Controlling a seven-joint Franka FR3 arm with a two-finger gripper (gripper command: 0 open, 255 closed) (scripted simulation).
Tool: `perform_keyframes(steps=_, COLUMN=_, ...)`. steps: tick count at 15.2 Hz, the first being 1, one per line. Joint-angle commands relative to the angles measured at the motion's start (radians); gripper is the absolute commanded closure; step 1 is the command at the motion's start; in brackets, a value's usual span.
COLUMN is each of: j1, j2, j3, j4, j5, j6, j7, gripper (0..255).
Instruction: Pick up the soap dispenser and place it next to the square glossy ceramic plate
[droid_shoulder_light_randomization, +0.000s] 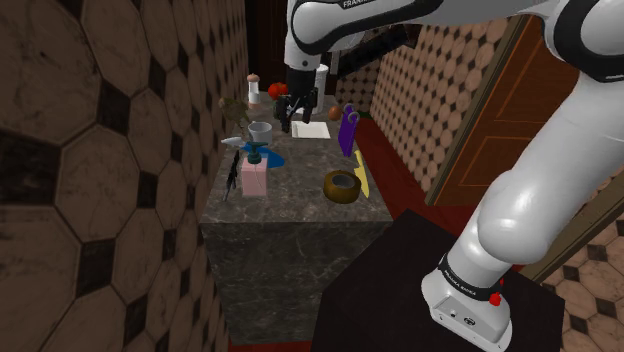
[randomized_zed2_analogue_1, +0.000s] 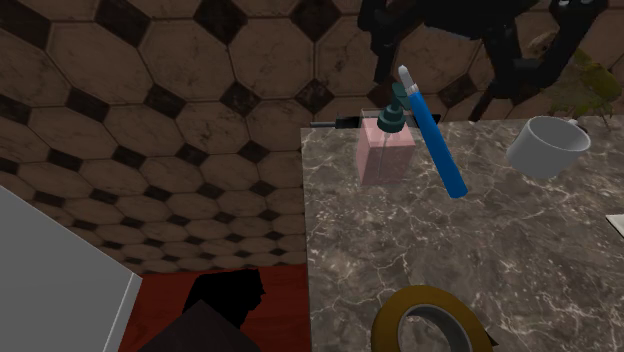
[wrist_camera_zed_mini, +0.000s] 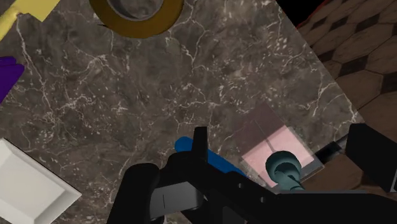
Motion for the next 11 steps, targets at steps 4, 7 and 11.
perform_keyframes(steps=4, j1=0.021, j2=0.189, j3=0.021, j4=0.16, j5=-0.01, j6=0.024, j7=-0.018, gripper=0)
perform_keyframes(steps=7, j1=0.036, j2=0.306, j3=0.032, j4=0.275, j5=-0.021, j6=0.023, j7=-0.027, gripper=0)
perform_keyframes(steps=11, j1=0.054, j2=0.429, j3=0.042, j4=0.408, j5=-0.034, j6=0.009, j7=-0.036, gripper=0)
